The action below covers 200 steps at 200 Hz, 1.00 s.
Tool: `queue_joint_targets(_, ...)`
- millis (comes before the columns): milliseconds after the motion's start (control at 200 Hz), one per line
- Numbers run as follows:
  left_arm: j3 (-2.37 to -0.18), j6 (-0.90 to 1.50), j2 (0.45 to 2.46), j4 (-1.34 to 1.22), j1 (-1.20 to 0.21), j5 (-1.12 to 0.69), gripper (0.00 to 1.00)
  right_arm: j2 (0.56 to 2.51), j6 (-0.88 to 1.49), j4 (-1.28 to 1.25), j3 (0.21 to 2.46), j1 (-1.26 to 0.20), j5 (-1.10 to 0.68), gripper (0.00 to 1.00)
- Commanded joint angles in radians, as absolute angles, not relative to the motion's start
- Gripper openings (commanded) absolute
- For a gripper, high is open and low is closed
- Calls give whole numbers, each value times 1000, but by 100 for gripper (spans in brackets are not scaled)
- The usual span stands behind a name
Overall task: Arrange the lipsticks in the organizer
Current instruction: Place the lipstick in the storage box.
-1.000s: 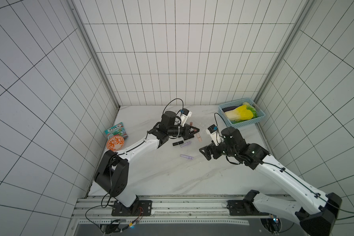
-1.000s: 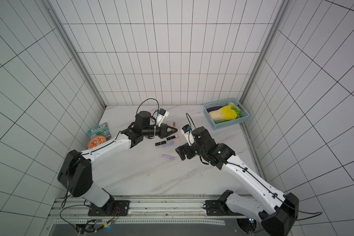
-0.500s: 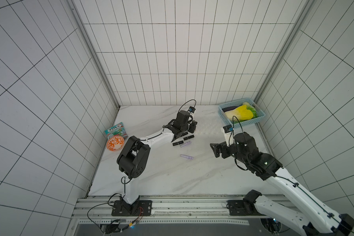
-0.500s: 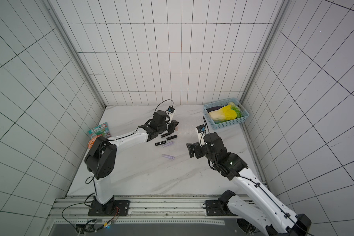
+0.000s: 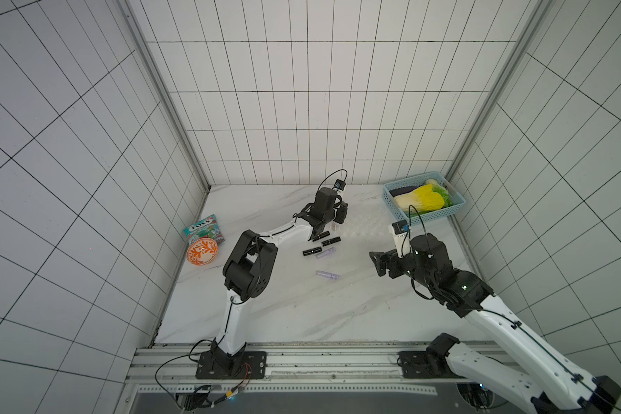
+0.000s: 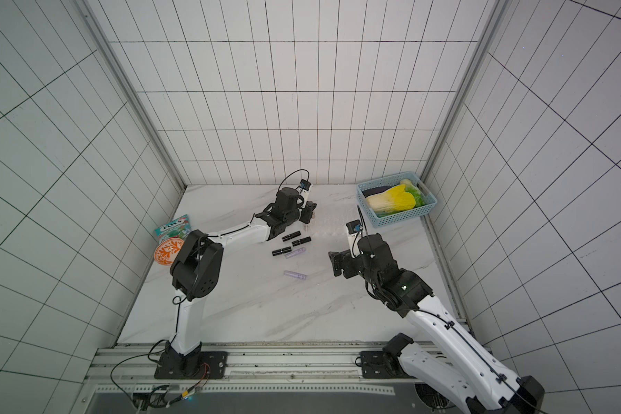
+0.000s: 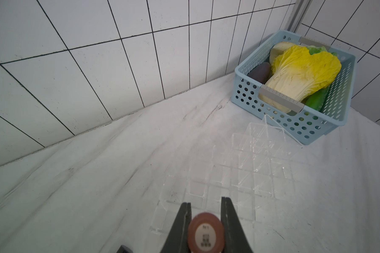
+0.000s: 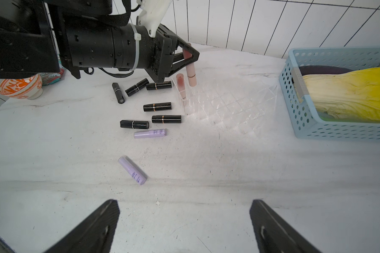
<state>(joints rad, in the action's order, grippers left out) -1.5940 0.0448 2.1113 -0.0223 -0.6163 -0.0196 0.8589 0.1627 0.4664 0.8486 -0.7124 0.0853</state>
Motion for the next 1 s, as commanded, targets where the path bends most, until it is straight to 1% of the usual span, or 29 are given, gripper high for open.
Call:
queue_joint_targets(0, -1599, 39, 2128, -59, -621, -46, 12, 850, 169, 442, 824, -704, 81, 96)
queue_joint_targets(261, -1553, 38, 2123, -64, -635, -74, 11, 864, 169, 438, 819, -703, 66, 95)
queue_joint_targets(481, -1553, 43, 2148, -47, -636, -36, 12, 854, 173, 443, 819, -703, 56, 94)
queue_joint_targets(511, -1558, 43, 2155, -40, -635, -34, 13, 853, 173, 443, 820, -703, 51, 94)
queue_joint_targets(581, -1565, 43, 2163, -34, -633, -35, 26, 854, 175, 443, 822, -703, 43, 94)
queue_joint_targets(611, -1566, 43, 2165, -34, -634, -36, 28, 854, 175, 444, 822, -703, 40, 94)
queue_joint_targets(641, -1568, 43, 2166, -34, -633, -32, 28, 858, 175, 446, 824, -703, 36, 94)
queue_joint_targets(697, -1573, 44, 2167, -35, -632, -24, 22, 862, 175, 446, 827, -703, 33, 94)
queue_joint_targets(737, -1580, 46, 2170, -37, -630, -21, 20, 864, 175, 447, 827, -703, 28, 94)
queue_joint_targets(857, -1607, 42, 2181, -26, -624, -24, 20, 865, 176, 450, 830, -703, 21, 94)
queue_joint_targets(997, -1584, 42, 2169, -42, -627, -36, 22, 870, 177, 448, 828, -703, 15, 94)
